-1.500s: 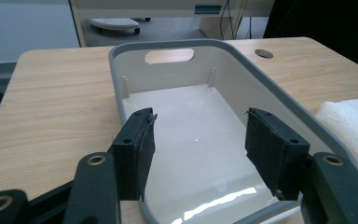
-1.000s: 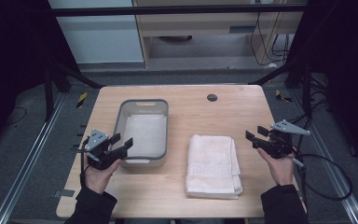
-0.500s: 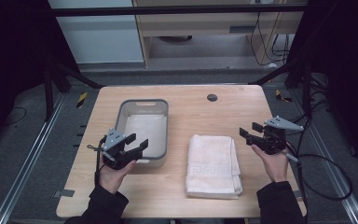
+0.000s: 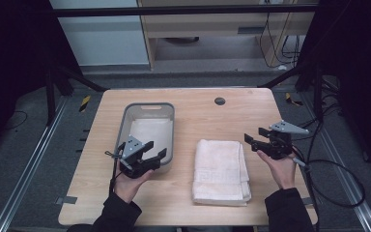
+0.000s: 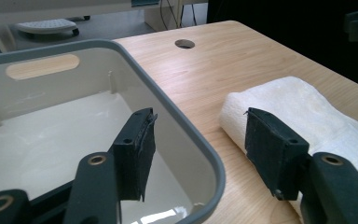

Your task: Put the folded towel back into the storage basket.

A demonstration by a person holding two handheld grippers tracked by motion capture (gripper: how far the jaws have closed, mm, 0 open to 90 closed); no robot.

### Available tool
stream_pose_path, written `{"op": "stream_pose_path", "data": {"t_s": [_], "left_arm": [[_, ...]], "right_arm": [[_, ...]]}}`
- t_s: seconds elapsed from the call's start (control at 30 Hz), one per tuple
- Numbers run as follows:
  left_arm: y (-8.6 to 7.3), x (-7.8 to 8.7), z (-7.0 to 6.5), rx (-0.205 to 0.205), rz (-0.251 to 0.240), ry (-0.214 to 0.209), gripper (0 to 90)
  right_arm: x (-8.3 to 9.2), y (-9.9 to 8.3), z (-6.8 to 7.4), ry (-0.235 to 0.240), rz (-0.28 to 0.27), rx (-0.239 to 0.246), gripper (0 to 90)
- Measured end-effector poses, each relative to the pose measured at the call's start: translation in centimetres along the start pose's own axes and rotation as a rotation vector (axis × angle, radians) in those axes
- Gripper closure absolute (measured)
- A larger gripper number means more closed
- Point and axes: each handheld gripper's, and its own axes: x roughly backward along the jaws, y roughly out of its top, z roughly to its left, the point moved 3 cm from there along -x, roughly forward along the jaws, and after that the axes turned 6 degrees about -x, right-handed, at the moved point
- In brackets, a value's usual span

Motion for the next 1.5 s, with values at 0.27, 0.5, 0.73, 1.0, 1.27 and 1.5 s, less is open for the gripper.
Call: {"op": "stream_pose_path", "data": {"t_s": [0.27, 0.5, 0.73, 1.0, 1.27, 1.5], "left_arm": [[-0.2, -0.8, -1.7, -0.023, 0.016, -0.040, 41.7], [-0.6, -1.4, -2.8, -0.032, 0.038, -0.064, 41.4], [-1.1, -2.0, -3.8, -0.056, 0.065, -0.086, 41.1], [-1.7, -2.6, -5.0, -0.075, 0.088, -0.108, 40.3], [-2.1, -3.2, -5.9, -0.087, 0.110, -0.124, 39.5], [-2.5, -3.9, -6.8, -0.096, 0.127, -0.138, 38.2]], "right_arm": [[-0.9, -0.3, 0.4, 0.009, 0.022, 0.006, 32.8], [-1.5, -0.7, 0.7, 0.015, 0.046, 0.013, 31.9], [-2.2, -1.2, 1.1, 0.015, 0.079, 0.028, 30.9], [-2.9, -1.7, 1.3, 0.005, 0.103, 0.051, 29.4], [-3.4, -2.2, 1.2, 0.024, 0.120, 0.035, 29.1], [-3.6, -2.6, 0.6, 0.019, 0.123, 0.021, 29.2]]}}
